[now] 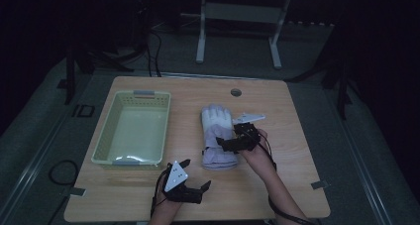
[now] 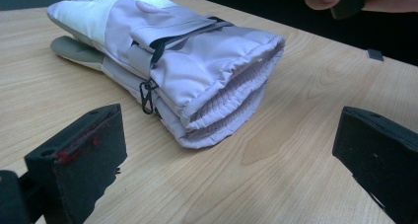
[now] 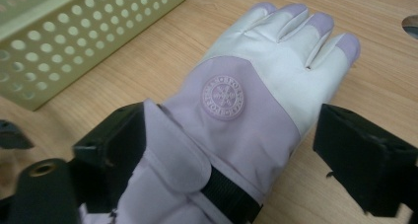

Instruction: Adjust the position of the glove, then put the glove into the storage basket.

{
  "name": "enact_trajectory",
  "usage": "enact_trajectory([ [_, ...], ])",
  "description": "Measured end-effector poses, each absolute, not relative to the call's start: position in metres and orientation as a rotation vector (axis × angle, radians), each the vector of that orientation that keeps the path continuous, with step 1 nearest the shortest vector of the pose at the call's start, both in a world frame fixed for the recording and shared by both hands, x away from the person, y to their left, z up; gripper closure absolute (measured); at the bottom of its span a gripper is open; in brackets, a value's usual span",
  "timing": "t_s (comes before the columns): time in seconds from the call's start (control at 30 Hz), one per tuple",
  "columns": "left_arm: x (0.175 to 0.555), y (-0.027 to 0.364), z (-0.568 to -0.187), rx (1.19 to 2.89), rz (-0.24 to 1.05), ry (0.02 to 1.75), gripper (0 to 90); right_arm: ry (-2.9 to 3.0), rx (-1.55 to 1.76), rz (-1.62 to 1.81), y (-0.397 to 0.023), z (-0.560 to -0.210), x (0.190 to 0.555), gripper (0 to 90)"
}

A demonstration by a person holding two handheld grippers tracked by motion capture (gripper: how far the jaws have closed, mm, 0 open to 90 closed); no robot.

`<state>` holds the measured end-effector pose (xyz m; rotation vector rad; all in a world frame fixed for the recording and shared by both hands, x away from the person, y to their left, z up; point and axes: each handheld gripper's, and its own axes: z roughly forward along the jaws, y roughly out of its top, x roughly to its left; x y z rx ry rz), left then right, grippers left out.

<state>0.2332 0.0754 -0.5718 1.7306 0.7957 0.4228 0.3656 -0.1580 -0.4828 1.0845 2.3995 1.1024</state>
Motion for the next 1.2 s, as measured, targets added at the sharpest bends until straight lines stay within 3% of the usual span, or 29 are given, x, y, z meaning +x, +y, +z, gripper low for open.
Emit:
enact_trajectory([
  [0.3, 0.233, 0.062, -0.565, 1.827, 0.477, 0.774, 0.0, 2.361, 0.978, 1.153, -0.184, -0.48, 0.356, 13.9],
  [0.63, 0.251, 0.065, -0.534, 1.81, 0.339, 0.891, 0.1, 2.241, 0.913, 1.214, -0.219, -0.47, 0.346, 13.4],
  [0.93, 0.282, 0.063, -0.511, 1.778, 0.299, 0.926, 0.0, 2.31, 1.085, 1.197, -0.221, -0.474, 0.356, 14.2],
  [1.2, 0.303, 0.045, -0.498, 1.842, 0.371, 0.877, 0.1, 2.296, 1.134, 1.256, -0.218, -0.471, 0.363, 11.1],
])
